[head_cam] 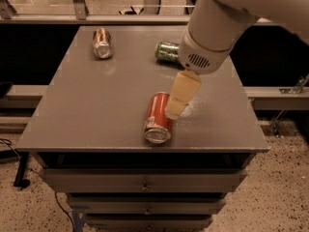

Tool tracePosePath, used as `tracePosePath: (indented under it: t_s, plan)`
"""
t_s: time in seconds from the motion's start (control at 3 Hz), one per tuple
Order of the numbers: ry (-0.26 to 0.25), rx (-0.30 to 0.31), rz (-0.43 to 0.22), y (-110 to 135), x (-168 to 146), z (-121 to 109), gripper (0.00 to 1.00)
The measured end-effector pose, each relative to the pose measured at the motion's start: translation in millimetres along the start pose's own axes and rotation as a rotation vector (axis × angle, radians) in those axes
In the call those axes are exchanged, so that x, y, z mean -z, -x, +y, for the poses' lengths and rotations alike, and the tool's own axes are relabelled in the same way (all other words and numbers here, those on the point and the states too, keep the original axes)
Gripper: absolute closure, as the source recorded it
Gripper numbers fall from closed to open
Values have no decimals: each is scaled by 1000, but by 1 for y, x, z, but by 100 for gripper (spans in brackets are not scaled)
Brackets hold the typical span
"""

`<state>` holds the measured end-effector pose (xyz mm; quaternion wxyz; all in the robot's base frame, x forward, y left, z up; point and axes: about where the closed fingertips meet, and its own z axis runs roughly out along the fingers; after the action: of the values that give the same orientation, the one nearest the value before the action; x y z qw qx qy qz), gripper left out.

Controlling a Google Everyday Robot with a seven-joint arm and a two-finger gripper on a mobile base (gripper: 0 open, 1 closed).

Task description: Place coke can upright

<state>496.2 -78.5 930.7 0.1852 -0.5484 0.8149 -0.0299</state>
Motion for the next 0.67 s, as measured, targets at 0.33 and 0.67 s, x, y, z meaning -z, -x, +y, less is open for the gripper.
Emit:
tracePosePath:
  t_s: [0.33, 0.67]
  plan:
    - [-23, -114, 48, 8, -25, -8, 0]
    - [-30, -202, 47, 9, -23, -8, 0]
